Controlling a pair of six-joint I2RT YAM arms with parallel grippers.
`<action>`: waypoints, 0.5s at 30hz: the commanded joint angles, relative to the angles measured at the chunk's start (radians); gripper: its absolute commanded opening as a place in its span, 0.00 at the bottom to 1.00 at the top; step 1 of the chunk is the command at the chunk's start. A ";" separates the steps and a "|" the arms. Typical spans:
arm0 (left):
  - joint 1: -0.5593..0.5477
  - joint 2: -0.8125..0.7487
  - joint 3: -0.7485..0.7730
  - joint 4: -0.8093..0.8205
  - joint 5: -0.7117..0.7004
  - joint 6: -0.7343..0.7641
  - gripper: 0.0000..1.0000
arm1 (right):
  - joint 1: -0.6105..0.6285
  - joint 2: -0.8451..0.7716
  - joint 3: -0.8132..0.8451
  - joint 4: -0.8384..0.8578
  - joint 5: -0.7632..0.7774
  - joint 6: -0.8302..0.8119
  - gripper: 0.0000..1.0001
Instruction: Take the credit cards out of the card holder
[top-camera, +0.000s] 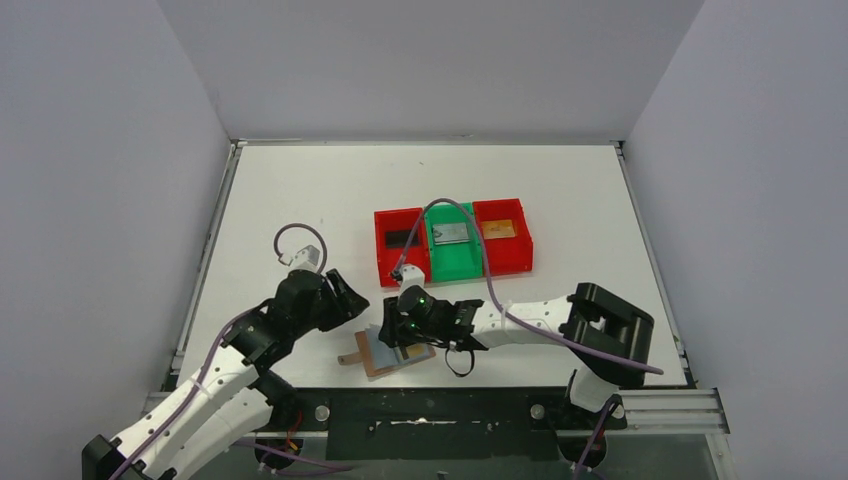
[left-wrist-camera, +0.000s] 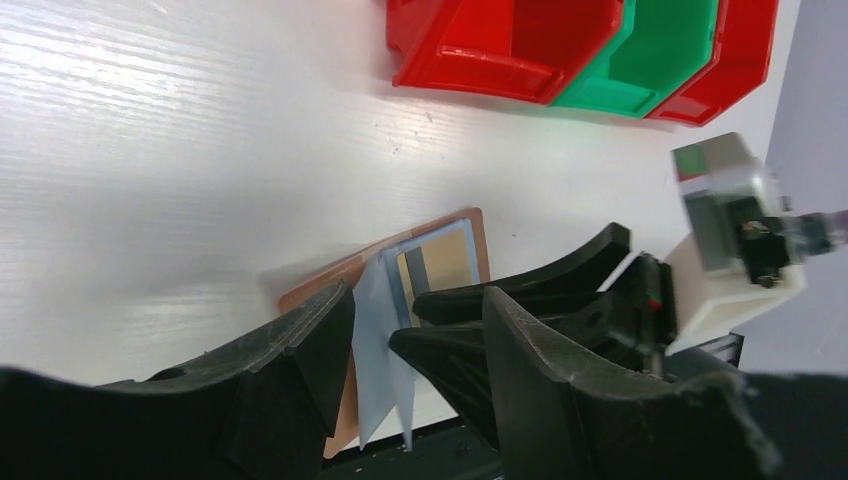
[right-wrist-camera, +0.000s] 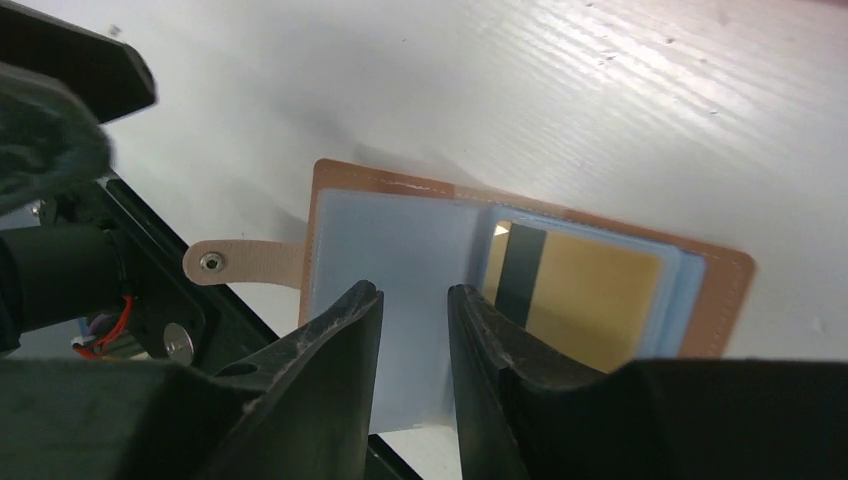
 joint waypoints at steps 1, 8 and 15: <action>-0.006 -0.065 0.047 -0.037 -0.074 -0.019 0.49 | 0.025 0.067 0.054 0.061 -0.044 -0.032 0.31; -0.006 -0.127 0.014 -0.050 -0.076 -0.044 0.48 | 0.028 0.118 0.095 0.017 -0.002 -0.004 0.24; -0.005 -0.115 0.006 -0.022 -0.041 -0.041 0.47 | 0.029 -0.087 0.010 0.064 0.145 0.002 0.29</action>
